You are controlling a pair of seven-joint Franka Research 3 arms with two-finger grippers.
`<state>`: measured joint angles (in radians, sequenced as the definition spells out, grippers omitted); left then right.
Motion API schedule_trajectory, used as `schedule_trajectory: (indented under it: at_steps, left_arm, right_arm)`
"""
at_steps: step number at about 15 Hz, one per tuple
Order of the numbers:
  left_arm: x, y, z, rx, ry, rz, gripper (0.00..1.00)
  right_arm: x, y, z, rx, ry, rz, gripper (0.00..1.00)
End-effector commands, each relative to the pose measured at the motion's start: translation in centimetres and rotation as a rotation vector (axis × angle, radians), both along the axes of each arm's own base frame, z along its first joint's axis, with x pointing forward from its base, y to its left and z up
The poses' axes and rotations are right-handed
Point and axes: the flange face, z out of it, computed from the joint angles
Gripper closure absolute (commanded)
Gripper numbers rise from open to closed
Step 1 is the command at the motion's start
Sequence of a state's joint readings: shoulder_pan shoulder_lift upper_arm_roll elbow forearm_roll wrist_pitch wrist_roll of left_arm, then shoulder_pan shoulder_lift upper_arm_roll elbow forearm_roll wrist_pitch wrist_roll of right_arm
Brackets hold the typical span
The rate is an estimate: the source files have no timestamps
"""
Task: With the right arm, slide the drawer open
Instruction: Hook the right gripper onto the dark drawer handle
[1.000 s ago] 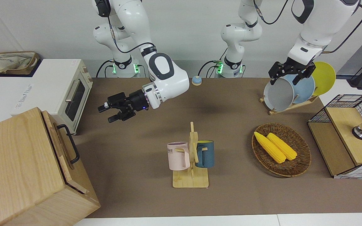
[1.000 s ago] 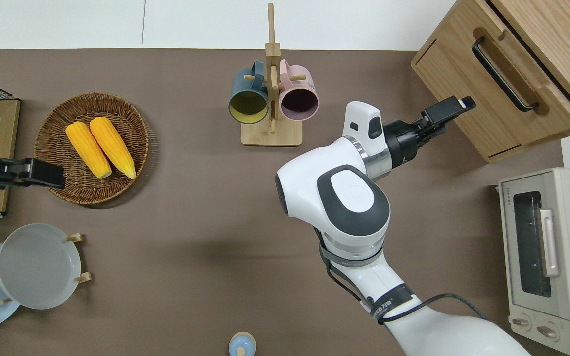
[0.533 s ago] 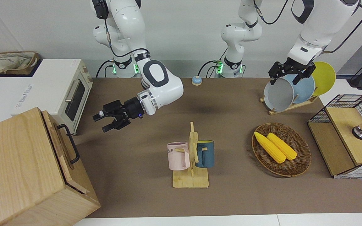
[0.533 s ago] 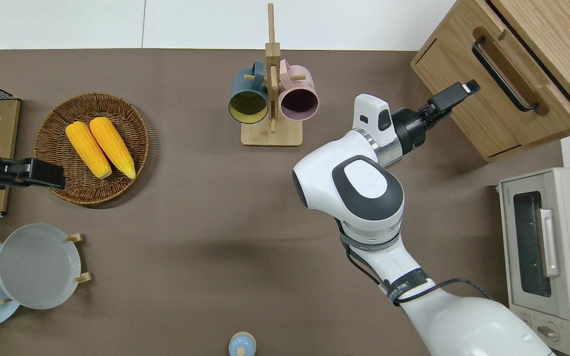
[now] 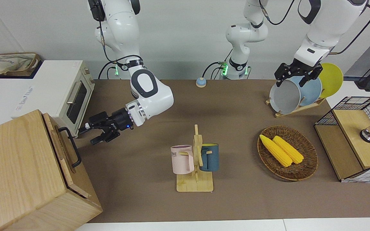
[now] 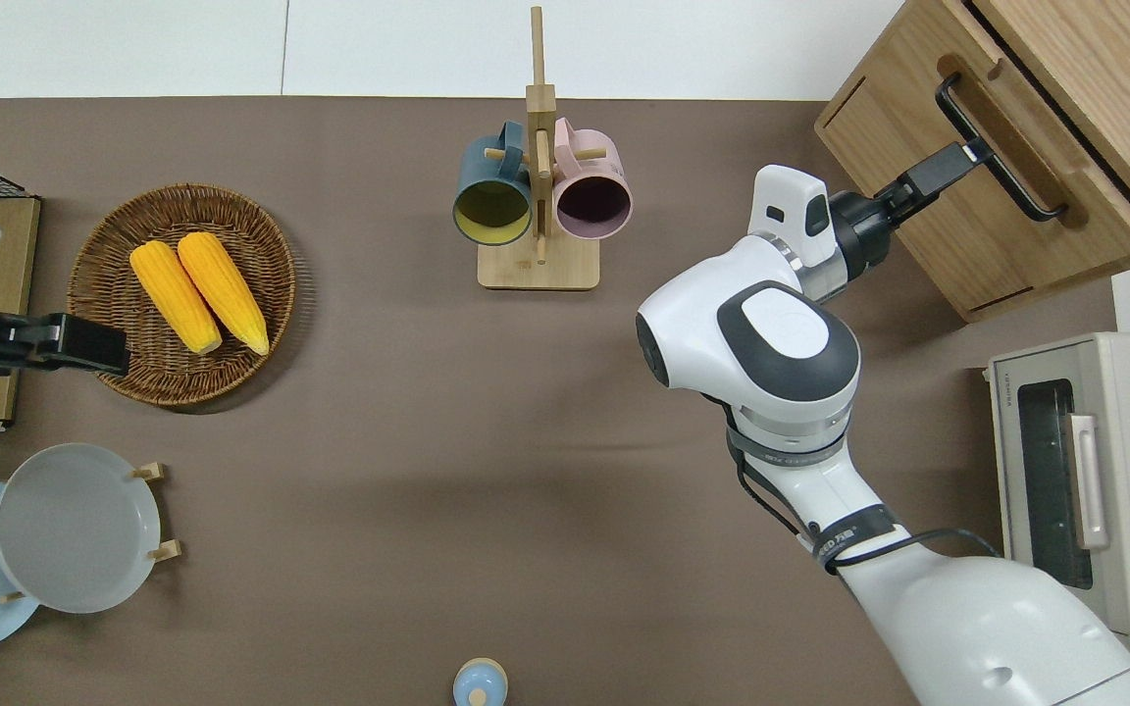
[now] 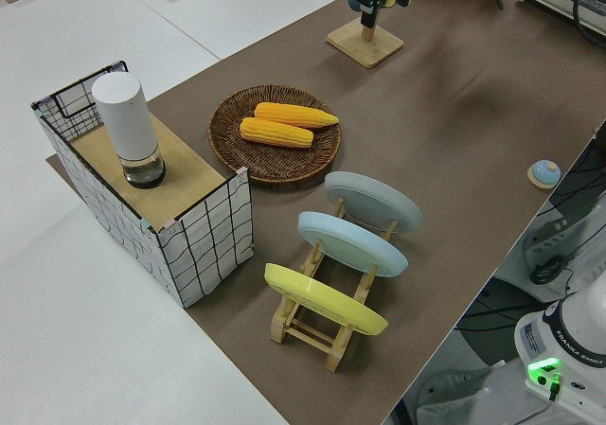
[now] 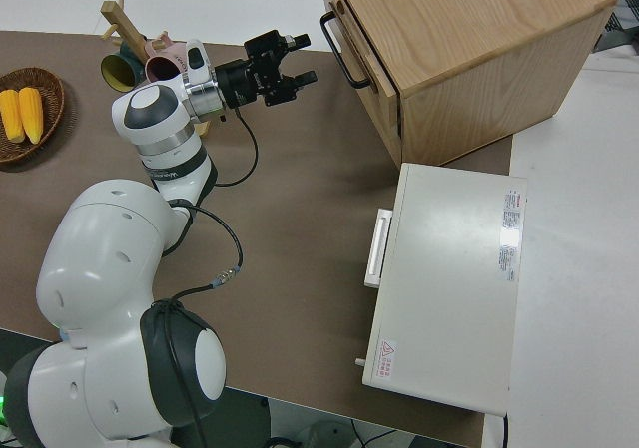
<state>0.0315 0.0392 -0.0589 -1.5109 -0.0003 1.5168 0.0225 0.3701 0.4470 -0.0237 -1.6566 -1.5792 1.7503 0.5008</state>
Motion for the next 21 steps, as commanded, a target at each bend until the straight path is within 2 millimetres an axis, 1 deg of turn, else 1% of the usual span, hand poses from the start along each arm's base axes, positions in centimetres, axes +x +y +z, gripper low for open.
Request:
schedule_trajectory:
  at_steps: [1,4,6,7,9,10,11,12,13,14,15,16,17,18,20,21]
  left_arm:
    - [0.2,0.1,0.3,0.016,0.006,-0.009,0.01]
    - [0.2,0.1,0.4,0.016,0.005,-0.011,0.01]
    - [0.2,0.1,0.4,0.016,0.005,-0.011,0.01]
    - [0.2,0.1,0.4,0.016,0.005,-0.011,0.01]
    - [0.2,0.1,0.4,0.016,0.005,-0.011,0.01]
    - [0.2,0.1,0.3,0.016,0.008,-0.011,0.01]
    - [0.2,0.1,0.3,0.016,0.006,-0.011,0.01]
    - [0.2,0.1,0.3,0.016,0.006,-0.011,0.01]
    - [0.2,0.1,0.4,0.016,0.005,-0.011,0.01]
    - [0.2,0.1,0.3,0.016,0.006,-0.011,0.01]
    - [0.2,0.1,0.3,0.016,0.006,-0.011,0.01]
    - [0.2,0.1,0.3,0.016,0.006,-0.011,0.01]
    - [0.2,0.1,0.4,0.016,0.005,-0.011,0.01]
    - [0.2,0.1,0.3,0.016,0.006,-0.011,0.01]
    - [0.2,0.1,0.3,0.016,0.006,-0.011,0.01]
    - [0.2,0.1,0.4,0.016,0.005,-0.011,0.01]
  right_arm:
    - [0.9,-2.5,-0.4,0.003,-0.014,0.048,0.021]
    - [1.2,-3.3,-0.3,-0.007,-0.016,0.057,0.021]
    - [1.4,-3.5,-0.3,-0.011,-0.016,0.064,0.021]
    - [1.6,-4.2,-0.2,-0.015,-0.015,0.068,0.021]
    - [1.8,-4.7,-0.4,-0.006,-0.011,0.085,0.023]
    - [2.0,-5.1,-0.4,-0.014,-0.01,0.089,0.03]
    - [2.0,-5.2,-0.5,-0.02,-0.01,0.092,0.059]
    - [2.0,-5.2,-0.5,-0.022,-0.01,0.093,0.142]
    - [2.1,-5.1,-0.8,-0.025,-0.005,0.092,0.281]
    - [2.1,-4.9,-1.2,-0.035,0.001,0.092,0.482]
    - [2.1,-4.8,-1.4,-0.046,0.007,0.097,0.652]
    - [2.1,-4.7,-1.4,-0.051,0.009,0.1,0.794]
    - [2.1,-4.8,-1.3,-0.053,0.01,0.099,0.891]
    - [2.1,-4.8,-1.3,-0.056,0.011,0.098,0.944]
    - [2.1,-4.8,-1.3,-0.061,0.013,0.097,0.998]
    - [2.1,-4.8,-1.1,-0.063,0.014,0.096,1.0]
